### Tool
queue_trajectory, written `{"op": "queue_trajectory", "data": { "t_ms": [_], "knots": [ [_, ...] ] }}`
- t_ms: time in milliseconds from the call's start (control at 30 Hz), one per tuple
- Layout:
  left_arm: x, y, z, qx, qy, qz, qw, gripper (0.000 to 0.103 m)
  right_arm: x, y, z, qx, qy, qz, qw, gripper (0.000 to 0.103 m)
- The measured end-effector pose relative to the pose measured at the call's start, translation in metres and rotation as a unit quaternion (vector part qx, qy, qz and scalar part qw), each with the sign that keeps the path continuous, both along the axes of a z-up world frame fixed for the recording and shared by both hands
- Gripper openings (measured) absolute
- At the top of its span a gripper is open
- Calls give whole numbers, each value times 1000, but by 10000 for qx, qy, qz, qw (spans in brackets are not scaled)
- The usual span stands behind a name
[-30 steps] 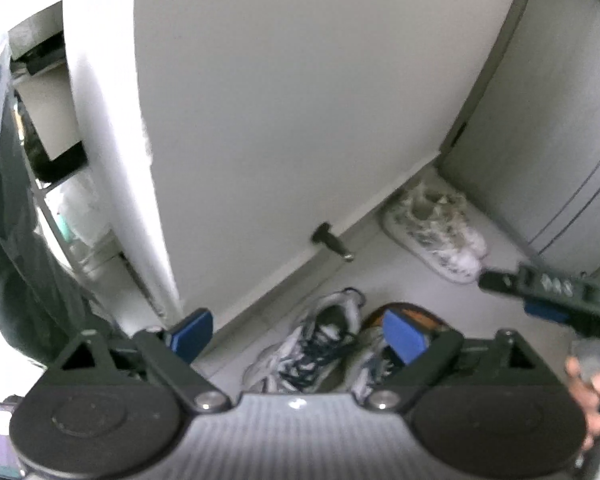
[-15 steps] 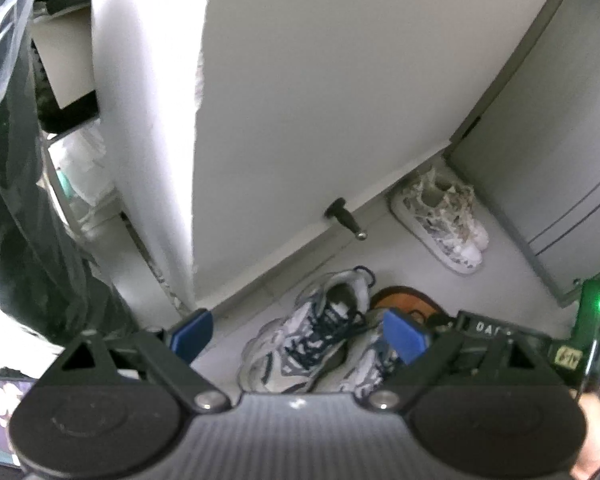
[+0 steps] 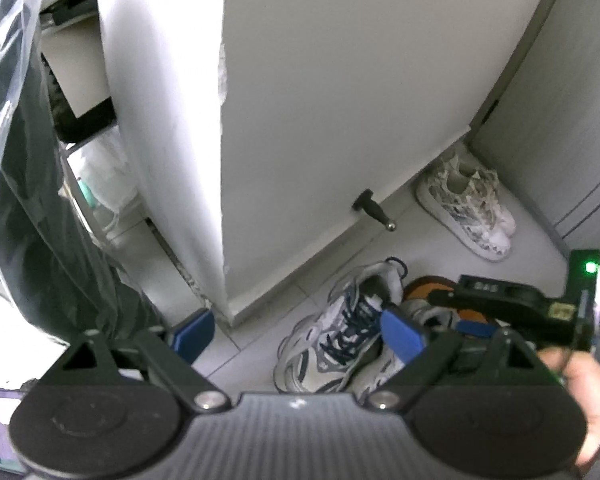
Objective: Organize scattered shoes
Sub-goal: 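Move the right tool back over the grey sneaker pair on the mat, then close the right tool on both grey sneakers' heel collars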
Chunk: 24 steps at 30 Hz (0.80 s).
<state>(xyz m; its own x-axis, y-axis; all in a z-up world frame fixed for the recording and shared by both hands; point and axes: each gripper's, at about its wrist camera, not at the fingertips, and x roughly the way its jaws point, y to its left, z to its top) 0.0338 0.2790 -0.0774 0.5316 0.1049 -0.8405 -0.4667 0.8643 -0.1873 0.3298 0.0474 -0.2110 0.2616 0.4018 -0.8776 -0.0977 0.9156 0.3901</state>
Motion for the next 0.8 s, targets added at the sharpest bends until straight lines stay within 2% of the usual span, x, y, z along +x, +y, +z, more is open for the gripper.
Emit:
{"op": "queue_trajectory", "data": {
  "t_ms": [133, 233, 300, 333, 400, 533, 633, 733, 800],
  "knots": [
    [-2, 1, 3, 48, -20, -25, 10000, 92, 8, 0, -16, 17, 99, -51, 9999, 72],
    [-2, 5, 3, -8, -56, 32, 10000, 92, 13, 3, -23, 59, 103, -49, 9999, 65],
    [-1, 5, 3, -15, -66, 26, 10000, 92, 14, 5, -29, 19, 194, -10, 9998, 51],
    [-1, 6, 3, -18, -69, 18, 10000, 92, 14, 5, -31, -24, 236, 14, 9997, 40],
    [0, 6, 2, -25, -76, 3, 10000, 92, 14, 8, -39, -219, 253, 107, 9994, 33],
    [2, 6, 1, -48, -62, -34, 10000, 92, 16, 13, -47, -489, 265, 186, 9983, 32],
    [4, 4, -2, -80, -52, -77, 9999, 92, 18, 16, -57, -669, 321, 238, 9970, 27],
    [5, 3, -2, -84, -61, -118, 9999, 92, 21, 17, -61, -634, 344, 193, 9972, 24],
    [6, 4, -3, -79, -63, -129, 9999, 92, 21, 16, -61, -561, 380, 91, 9977, 27]
  ]
}}
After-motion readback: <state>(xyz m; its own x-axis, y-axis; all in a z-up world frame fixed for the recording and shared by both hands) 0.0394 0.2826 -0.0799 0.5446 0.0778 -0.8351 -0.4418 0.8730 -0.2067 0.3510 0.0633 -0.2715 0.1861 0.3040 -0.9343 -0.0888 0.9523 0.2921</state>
